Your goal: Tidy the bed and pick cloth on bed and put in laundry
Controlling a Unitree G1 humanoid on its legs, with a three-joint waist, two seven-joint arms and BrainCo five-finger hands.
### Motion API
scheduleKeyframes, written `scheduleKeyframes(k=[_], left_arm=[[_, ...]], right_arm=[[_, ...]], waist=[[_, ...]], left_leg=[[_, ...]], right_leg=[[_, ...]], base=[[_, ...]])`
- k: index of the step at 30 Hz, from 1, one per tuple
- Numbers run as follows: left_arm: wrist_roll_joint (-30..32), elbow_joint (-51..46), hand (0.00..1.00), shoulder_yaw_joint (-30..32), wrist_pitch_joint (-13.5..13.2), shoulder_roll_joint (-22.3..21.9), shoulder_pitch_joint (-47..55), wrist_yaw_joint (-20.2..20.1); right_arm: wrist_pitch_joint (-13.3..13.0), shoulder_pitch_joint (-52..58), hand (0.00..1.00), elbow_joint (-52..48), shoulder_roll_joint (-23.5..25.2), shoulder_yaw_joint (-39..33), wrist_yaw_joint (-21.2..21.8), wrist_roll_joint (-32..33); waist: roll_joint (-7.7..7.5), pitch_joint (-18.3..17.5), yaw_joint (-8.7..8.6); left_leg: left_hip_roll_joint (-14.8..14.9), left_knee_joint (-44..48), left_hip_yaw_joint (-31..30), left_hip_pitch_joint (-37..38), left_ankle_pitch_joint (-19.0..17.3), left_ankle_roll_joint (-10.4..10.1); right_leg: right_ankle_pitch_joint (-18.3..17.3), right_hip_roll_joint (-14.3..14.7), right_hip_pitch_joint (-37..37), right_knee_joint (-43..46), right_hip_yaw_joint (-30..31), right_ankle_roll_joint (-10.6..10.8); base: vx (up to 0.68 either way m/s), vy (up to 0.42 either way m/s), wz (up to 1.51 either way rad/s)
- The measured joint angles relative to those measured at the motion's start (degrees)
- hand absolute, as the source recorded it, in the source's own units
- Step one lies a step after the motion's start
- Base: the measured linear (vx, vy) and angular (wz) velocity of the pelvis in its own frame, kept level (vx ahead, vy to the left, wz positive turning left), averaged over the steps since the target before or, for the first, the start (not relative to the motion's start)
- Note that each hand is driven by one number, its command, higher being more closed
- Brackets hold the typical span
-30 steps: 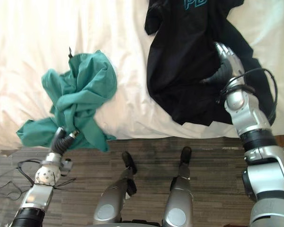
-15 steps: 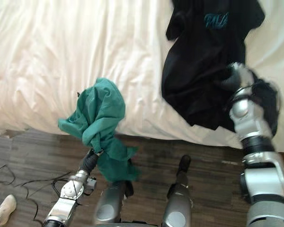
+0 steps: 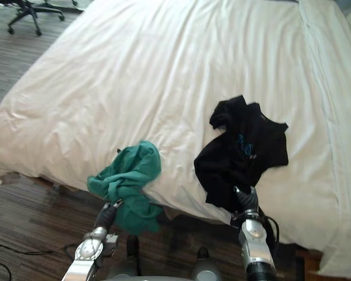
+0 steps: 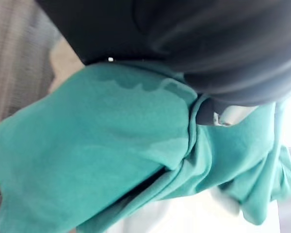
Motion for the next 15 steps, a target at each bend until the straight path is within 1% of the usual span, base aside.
scheduleKeyframes(k=[1, 2, 3, 4, 5, 6, 7, 8, 9, 10, 11, 12, 13, 14, 15], left_arm=[[-0.89, 0.00, 1.00, 0.48, 0.00, -0.30, 0.32, 0.26], [-2.85, -0.01, 1.00, 1.38, -0.05, -1.06, 0.46, 0.75], [-4.96, -0.01, 1.00, 2.12, -0.11, -2.03, 0.73, 1.30], [-6.16, -0.02, 1.00, 2.16, -0.21, -2.35, 0.90, 1.57], [-8.64, -0.08, 1.00, 2.12, -0.42, -3.36, 1.05, 1.77], [-11.86, -0.16, 1.00, 2.06, -0.46, -4.94, 0.96, 1.82], [-13.32, -0.36, 1.00, 2.06, -0.46, -5.66, 0.68, 1.90], [-13.74, -0.58, 1.00, 2.09, -0.46, -6.28, 0.70, 2.03], [-14.10, -0.79, 1.00, 1.89, -0.24, -6.27, 1.11, 2.68], [-14.09, -0.81, 1.00, 0.33, -0.09, -6.23, 1.66, 2.83], [-14.08, -0.90, 1.00, -0.21, -0.11, -6.25, 1.81, 2.82], [-14.01, -1.36, 1.00, -1.54, -0.15, -6.21, 2.71, 2.86], [-13.64, -1.38, 1.00, -2.32, -0.16, -6.13, 2.93, 2.81], [-13.43, -1.47, 1.00, -2.38, -0.16, -6.01, 2.96, 2.79], [-12.26, -1.14, 1.00, -1.91, -0.33, -5.80, 3.22, 2.78]], right_arm=[[-0.07, 0.97, 1.00, -0.18, 0.00, -0.12, 0.00, 0.41], [-0.35, 2.61, 1.00, -0.19, 0.14, -0.43, -0.16, 1.83], [-0.93, 4.27, 1.00, -0.21, 0.35, -0.42, -0.36, 2.57], [-1.16, 4.92, 1.00, -0.27, 0.36, -0.42, -0.37, 2.73], [-1.67, 6.17, 1.00, -1.10, 0.21, -0.47, -0.63, 3.88], [-2.17, 7.38, 1.00, -2.59, 0.33, -0.67, -1.99, 4.38], [-2.32, 8.34, 1.00, -3.77, 0.34, -1.12, -2.76, 4.41], [-2.32, 8.57, 1.00, -4.28, 0.29, -1.58, -2.93, 4.34], [-2.09, 8.96, 1.00, -4.86, 1.00, -1.72, -4.15, 4.21], [-2.08, 11.70, 1.00, -6.20, 0.68, -1.38, -5.11, 4.13], [-2.12, 12.62, 1.00, -6.41, 0.43, -1.01, -5.17, 4.04], [-1.99, 13.87, 1.00, -6.42, -0.47, 0.56, -5.18, 3.51], [-1.92, 14.44, 1.00, -6.41, -0.89, 2.16, -5.04, 2.83], [-1.93, 14.60, 1.00, -6.05, -0.63, 2.56, -4.83, 2.13], [-1.44, 14.28, 1.00, -5.55, 0.34, 4.07, -3.76, 0.40]], waist=[[0.22, -0.16, 0.08], [0.46, -0.50, 0.57], [0.45, -0.98, 1.74], [0.39, -1.41, 2.23], [0.42, -1.76, 2.32], [0.46, -1.80, 1.98], [0.35, -1.79, 1.88], [0.64, -1.74, 1.96], [0.10, -1.54, 1.64], [0.22, -1.53, 1.79], [0.51, -1.54, 1.84], [1.26, -1.63, 1.86], [1.46, -1.93, 1.69], [-0.46, -2.02, 1.84], [-1.32, -2.30, 3.87]], left_leg=[[0.00, 0.00, -1.09, 0.01, 0.11, 0.00], [-0.06, 0.00, -3.01, 0.00, 0.39, -0.03], [-0.15, 0.03, -4.90, -0.38, 0.84, -0.33], [-0.31, 0.04, -5.70, -1.06, 1.18, -0.30], [-1.04, 0.05, -7.50, -3.38, 2.84, 0.50], [-2.43, 0.02, -6.28, -6.66, 6.10, 4.06], [-3.99, -0.04, -1.64, -9.26, 7.99, 11.10], [-4.01, 0.05, 4.57, -9.72, 4.25, 16.66], [-2.14, 1.41, 18.12, -9.98, -0.12, 21.84], [0.16, 4.82, 30.87, -9.43, -2.98, 23.38], [0.90, 6.17, 33.40, -9.11, -3.71, 23.00], [1.71, 8.36, 35.83, -8.83, -6.34, 18.97], [1.44, 9.88, 38.06, -9.65, -11.43, 13.72], [1.29, 11.96, 38.73, -10.54, -11.90, 14.05], [2.63, 22.31, 38.97, -12.69, -12.08, 14.65]], right_leg=[[0.00, 0.06, 0.87, -0.26, -1.15, 0.00], [0.00, 0.23, 2.62, -1.09, -3.36, -0.01], [-0.14, 0.47, 4.26, -2.49, -5.81, -0.11], [-0.37, 0.52, 4.27, -2.68, -6.54, -0.05], [-1.35, 0.32, 4.06, -2.29, -9.72, 0.04], [-1.58, -0.06, 3.85, -1.68, -14.09, -0.36], [-1.28, -0.55, 3.84, -2.25, -18.26, -0.75], [-0.69, -0.93, 4.21, -2.83, -20.41, -0.91], [0.44, -0.34, 6.13, -4.31, -23.48, -0.18], [0.93, -0.60, 9.44, -4.70, -27.34, -0.07], [0.93, -0.56, 10.77, -4.53, -29.30, -0.07], [0.99, -0.61, 12.63, -3.54, -33.62, -0.19], [1.73, -0.88, 14.22, -4.22, -38.58, -1.28], [1.71, -2.11, 14.33, -4.90, -40.20, -1.50], [-1.50, -3.76, 14.44, -5.46, -42.81, -0.44]], base=[[0.05, -0.084, 1.02], [0.01, -0.061, 0.92], [0.00, -0.050, 0.88], [-0.03, -0.037, 1.05], [-0.06, -0.019, 1.48], [-0.06, 0.017, 2.06], [-0.04, 0.048, 1.82], [-0.01, 0.060, 1.73], [0.02, 0.068, 2.03], [0.05, 0.075, 2.11], [0.08, 0.101, 2.19], [0.08, 0.117, 2.01], [0.07, 0.118, 1.96], [0.11, 0.144, 1.48], [0.11, 0.105, 0.73]])
